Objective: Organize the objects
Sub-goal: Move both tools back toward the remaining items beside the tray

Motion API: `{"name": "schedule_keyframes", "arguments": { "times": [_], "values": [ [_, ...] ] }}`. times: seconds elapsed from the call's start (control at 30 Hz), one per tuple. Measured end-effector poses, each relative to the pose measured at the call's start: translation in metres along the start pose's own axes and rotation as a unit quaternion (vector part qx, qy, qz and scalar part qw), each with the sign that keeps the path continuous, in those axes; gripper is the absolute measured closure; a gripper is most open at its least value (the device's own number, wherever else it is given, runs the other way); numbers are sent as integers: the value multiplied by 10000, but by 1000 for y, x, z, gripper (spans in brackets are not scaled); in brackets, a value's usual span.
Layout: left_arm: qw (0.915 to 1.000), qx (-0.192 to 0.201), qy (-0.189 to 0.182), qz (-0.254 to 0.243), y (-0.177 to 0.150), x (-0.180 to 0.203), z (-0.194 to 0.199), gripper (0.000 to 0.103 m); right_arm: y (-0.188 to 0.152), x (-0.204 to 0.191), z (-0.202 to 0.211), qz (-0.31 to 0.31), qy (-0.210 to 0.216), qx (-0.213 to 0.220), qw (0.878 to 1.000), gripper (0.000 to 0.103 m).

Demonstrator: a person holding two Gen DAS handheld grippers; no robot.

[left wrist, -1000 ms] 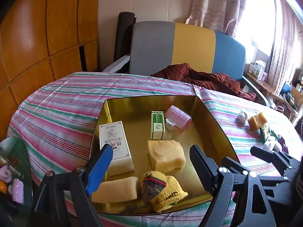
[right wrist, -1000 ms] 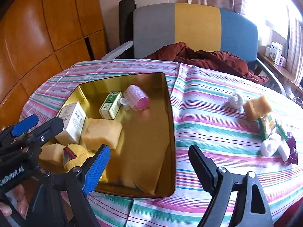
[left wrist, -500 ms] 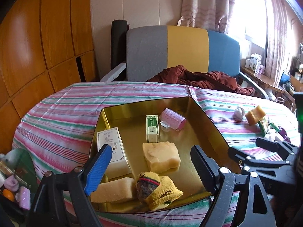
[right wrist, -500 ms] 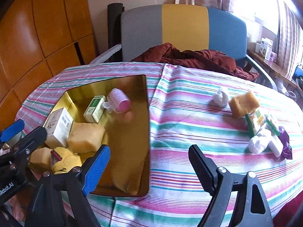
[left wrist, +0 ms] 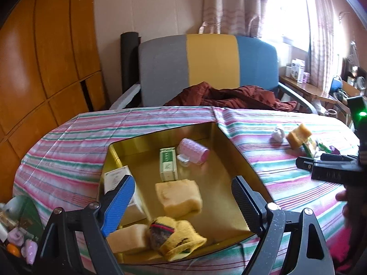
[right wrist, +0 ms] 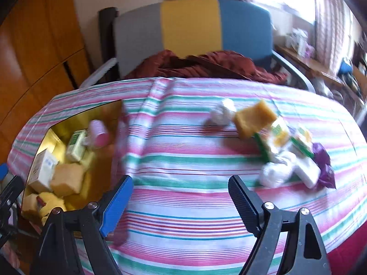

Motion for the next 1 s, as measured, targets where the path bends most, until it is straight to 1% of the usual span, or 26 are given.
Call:
{"name": "schedule_keyframes", "arguments": {
  "times": [0.13,0.3,0.4,0.47,0.57,0.6,0.63,0.67,0.73,0.8,0.87,1.0],
  "values": [
    [9996,21,-214,-154,5,19,-3,15,11,49,0,-385,-298,-69,9988,17],
    [9985,-16,-450,-298,9,39,-9,15,34,129,11,-891,-966,164,9912,17],
    [9977,-36,-556,-374,11,51,-13,15,43,179,16,-1229,-1425,297,9817,17],
    [9971,-66,-635,-404,13,58,-16,15,46,212,16,-1487,-1712,359,9733,17],
    [9960,-122,-738,-499,15,73,-22,15,40,254,12,-1971,-1917,385,9607,17],
    [9955,-139,-770,-537,16,78,-24,15,35,267,9,-2229,-1930,313,9550,17],
    [9948,-156,-815,-586,18,85,-26,15,29,277,6,-2531,-1856,227,9492,17],
    [9944,-169,-842,-617,19,90,-29,15,22,285,4,-2864,-1701,152,9428,17],
    [9936,-237,-897,-647,22,101,-37,15,13,295,3,-3248,-1543,66,9331,17],
    [9924,-326,-1011,-618,24,113,-45,15,8,295,2,-3338,-1533,-3,9301,17],
    [9902,-445,-1179,-598,25,130,-54,15,4,294,0,-3466,-1381,-57,9278,17],
    [9862,-623,-1374,-685,24,162,-69,15,2,295,-5,-3557,-1267,-149,9258,17]
  ]
}}
Point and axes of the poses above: each gripper's, at about its wrist camera, not at the fingertips, and z roughly against the way its jaws point, x to its right, y to its top, the point moved 6 cm from there along -z, roughly the way its jaws point, and after that the axes turned 7 degrees about x, right-handed, at the moved point
